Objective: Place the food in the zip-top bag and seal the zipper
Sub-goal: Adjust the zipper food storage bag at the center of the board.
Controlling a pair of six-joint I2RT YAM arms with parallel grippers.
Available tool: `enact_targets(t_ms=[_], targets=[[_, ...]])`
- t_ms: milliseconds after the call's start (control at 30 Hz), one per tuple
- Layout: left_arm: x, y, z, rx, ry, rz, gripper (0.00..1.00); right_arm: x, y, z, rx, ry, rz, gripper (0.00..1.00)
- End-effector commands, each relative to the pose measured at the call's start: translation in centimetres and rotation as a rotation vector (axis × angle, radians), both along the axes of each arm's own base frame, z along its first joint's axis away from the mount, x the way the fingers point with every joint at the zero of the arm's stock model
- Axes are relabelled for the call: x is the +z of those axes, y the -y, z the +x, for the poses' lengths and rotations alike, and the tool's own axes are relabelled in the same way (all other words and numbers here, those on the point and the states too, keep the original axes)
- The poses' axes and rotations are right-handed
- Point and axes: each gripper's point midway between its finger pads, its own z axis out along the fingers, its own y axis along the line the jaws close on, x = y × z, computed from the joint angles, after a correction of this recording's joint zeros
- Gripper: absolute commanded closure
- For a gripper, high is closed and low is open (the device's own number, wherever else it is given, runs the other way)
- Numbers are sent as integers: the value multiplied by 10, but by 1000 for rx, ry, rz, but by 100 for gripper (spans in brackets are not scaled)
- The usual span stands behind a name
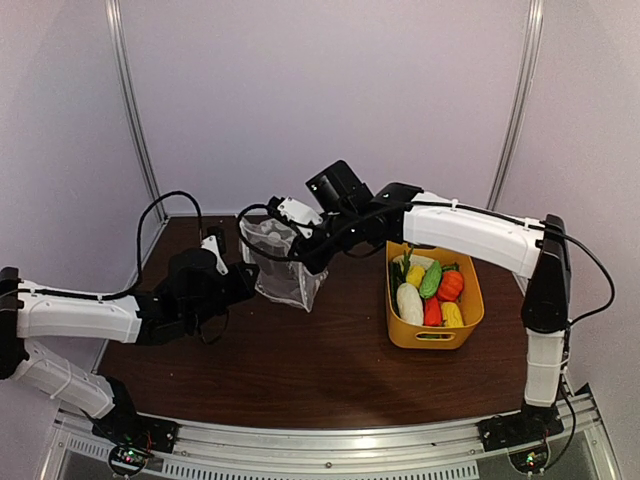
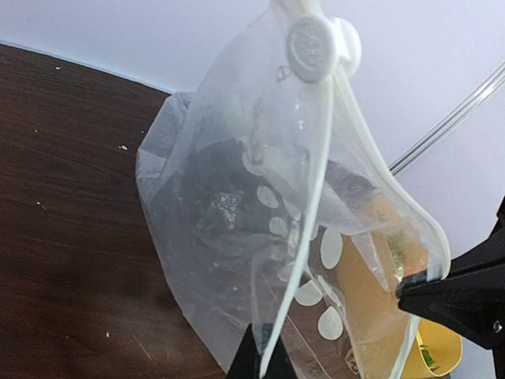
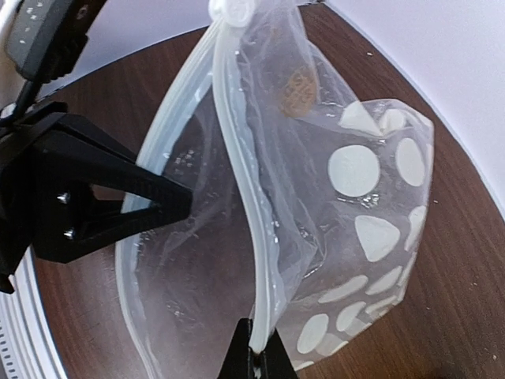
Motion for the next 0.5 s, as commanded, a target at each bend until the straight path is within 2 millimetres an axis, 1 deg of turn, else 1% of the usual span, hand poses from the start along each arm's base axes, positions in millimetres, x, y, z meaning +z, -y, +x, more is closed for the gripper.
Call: enact_targets(t_ms=[0, 33, 67, 200, 333, 467], targets=[[13, -10, 6, 57, -27, 170, 100, 36, 31, 30, -245, 206, -49, 100], [18, -8, 7, 55, -29, 209, 100, 38, 35, 34, -279, 230, -63, 100], [27, -5, 8, 53, -23, 233, 100, 42, 40, 38, -321, 252, -70, 100], [29, -14, 9, 91, -64, 352, 100, 57, 49, 45, -424, 314, -80, 100], [33, -21, 9, 127, -65, 355, 100, 68, 55, 45, -506, 379, -97, 100], [40, -18, 9, 110, -42, 355, 100, 67, 50, 39, -504, 356, -77, 100]])
